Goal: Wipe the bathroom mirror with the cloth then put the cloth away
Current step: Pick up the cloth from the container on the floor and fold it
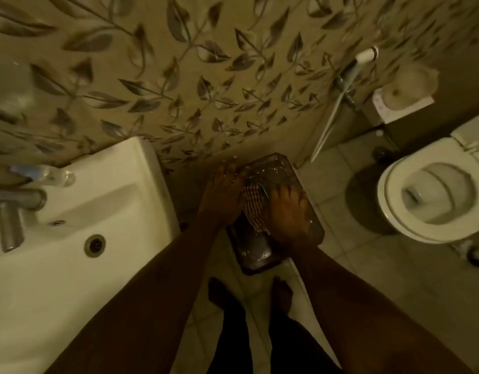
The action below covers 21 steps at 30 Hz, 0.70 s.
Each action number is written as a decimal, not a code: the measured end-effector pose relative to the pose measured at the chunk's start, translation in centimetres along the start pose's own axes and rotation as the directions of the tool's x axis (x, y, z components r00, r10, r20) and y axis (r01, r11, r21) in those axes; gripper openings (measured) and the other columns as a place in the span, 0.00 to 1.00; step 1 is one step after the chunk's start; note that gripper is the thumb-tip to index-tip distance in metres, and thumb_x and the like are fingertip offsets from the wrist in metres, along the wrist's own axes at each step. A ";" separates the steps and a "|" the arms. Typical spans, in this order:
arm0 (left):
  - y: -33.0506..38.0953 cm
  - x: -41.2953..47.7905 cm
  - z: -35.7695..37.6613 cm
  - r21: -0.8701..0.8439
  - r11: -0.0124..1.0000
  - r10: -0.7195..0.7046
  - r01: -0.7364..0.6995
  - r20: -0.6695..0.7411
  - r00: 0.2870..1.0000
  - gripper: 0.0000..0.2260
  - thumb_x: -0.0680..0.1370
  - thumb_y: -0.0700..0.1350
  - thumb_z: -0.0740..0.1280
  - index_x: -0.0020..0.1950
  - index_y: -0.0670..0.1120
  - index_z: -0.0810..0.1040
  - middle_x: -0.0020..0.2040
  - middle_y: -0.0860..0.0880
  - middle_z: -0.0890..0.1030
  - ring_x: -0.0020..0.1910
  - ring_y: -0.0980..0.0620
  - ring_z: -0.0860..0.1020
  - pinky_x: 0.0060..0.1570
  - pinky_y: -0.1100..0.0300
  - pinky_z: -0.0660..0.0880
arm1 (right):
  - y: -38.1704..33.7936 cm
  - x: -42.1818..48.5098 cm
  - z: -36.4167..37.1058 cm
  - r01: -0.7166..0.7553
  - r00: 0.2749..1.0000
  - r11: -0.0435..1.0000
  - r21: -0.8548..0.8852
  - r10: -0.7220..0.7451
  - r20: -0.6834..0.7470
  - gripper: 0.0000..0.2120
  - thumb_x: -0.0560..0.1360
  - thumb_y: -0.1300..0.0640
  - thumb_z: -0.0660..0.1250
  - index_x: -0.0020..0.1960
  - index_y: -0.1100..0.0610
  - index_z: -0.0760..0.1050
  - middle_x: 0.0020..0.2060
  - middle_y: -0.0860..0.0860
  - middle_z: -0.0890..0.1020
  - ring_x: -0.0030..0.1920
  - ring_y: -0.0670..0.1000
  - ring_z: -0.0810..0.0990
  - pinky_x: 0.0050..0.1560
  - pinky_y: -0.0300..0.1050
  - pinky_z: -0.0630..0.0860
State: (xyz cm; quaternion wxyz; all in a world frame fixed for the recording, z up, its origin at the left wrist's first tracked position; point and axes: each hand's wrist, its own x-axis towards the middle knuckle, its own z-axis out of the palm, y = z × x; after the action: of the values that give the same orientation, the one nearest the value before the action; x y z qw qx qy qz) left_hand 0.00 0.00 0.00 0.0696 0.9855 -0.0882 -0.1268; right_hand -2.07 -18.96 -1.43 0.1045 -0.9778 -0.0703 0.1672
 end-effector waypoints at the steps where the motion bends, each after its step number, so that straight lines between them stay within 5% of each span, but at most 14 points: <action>1: 0.0 0.6 0.8 0.018 1.000 -0.013 0.012 0.058 0.998 0.31 0.85 0.54 0.59 0.87 0.50 0.55 0.87 0.41 0.51 0.86 0.34 0.51 0.81 0.34 0.55 | -0.2 0.1 0.7 -0.005 1.000 1.000 0.018 0.005 0.030 0.29 0.83 0.47 0.62 0.81 0.55 0.65 0.77 0.57 0.71 0.77 0.62 0.66 0.77 0.70 0.62; 6: -0.9 3.2 4.9 0.025 0.990 -0.141 0.139 0.169 0.975 0.27 0.86 0.53 0.58 0.84 0.46 0.61 0.83 0.41 0.64 0.82 0.37 0.62 0.79 0.38 0.61 | -1.4 0.6 5.1 0.028 0.997 0.999 0.043 -0.032 0.077 0.22 0.84 0.47 0.63 0.73 0.57 0.74 0.69 0.57 0.78 0.70 0.61 0.74 0.71 0.65 0.67; 13: -1.4 5.7 8.2 -0.112 0.952 -0.257 0.285 0.215 0.942 0.21 0.87 0.50 0.60 0.75 0.40 0.74 0.75 0.38 0.75 0.75 0.37 0.73 0.78 0.43 0.67 | -2.1 1.6 9.7 0.064 0.985 0.996 0.056 -0.072 0.158 0.26 0.84 0.43 0.63 0.77 0.57 0.70 0.73 0.56 0.74 0.73 0.60 0.70 0.71 0.60 0.65; 17: -1.2 6.4 8.6 -0.215 0.904 -0.319 0.369 0.234 0.918 0.17 0.86 0.48 0.63 0.68 0.39 0.80 0.67 0.37 0.80 0.67 0.36 0.79 0.68 0.43 0.76 | -2.2 2.1 10.9 0.050 0.990 0.998 0.023 -0.053 0.134 0.26 0.79 0.49 0.71 0.73 0.58 0.74 0.68 0.58 0.78 0.67 0.61 0.75 0.66 0.60 0.70; 21: -0.8 6.6 8.6 -0.276 0.850 -0.374 0.449 0.286 0.882 0.18 0.85 0.47 0.65 0.68 0.36 0.79 0.67 0.34 0.80 0.67 0.35 0.78 0.68 0.40 0.76 | -2.4 2.3 10.9 0.023 0.989 0.999 0.024 -0.026 0.148 0.27 0.74 0.53 0.77 0.71 0.58 0.77 0.66 0.58 0.80 0.66 0.62 0.77 0.65 0.61 0.73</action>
State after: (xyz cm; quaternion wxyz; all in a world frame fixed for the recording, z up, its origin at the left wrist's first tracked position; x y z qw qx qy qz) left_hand 4.19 -1.48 -9.93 0.1964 0.9345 0.1418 -0.2608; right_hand -3.87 -14.22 -11.71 0.1117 -0.9606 -0.0879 0.2387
